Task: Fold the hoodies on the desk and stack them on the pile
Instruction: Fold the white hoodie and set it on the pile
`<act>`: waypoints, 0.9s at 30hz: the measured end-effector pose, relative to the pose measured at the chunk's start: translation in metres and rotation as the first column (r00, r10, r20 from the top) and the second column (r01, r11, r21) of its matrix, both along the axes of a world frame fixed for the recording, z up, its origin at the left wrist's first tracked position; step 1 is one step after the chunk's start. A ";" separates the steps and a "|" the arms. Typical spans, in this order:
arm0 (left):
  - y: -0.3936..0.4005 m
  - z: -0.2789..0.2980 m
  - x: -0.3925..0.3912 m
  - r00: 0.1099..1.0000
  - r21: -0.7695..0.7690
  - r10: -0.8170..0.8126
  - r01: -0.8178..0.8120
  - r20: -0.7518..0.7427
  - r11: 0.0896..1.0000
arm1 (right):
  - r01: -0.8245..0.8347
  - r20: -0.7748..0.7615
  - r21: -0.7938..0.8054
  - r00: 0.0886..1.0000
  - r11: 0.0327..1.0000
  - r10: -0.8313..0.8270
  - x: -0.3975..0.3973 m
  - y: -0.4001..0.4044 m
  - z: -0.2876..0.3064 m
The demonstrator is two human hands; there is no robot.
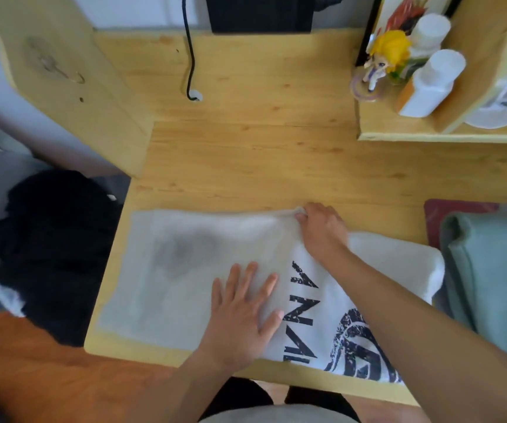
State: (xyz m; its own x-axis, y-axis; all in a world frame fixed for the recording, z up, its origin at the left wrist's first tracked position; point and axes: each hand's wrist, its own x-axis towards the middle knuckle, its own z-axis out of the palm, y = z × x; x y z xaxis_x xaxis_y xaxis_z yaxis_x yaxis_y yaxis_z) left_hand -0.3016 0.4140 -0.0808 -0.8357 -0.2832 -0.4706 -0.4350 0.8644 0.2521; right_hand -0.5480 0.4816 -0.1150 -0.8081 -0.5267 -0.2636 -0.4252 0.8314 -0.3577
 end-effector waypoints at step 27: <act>-0.012 -0.031 -0.010 0.992 -0.103 0.017 -0.005 0.123 0.995 | 0.146 -0.169 0.098 0.977 0.984 -0.128 0.077 0.083 0.031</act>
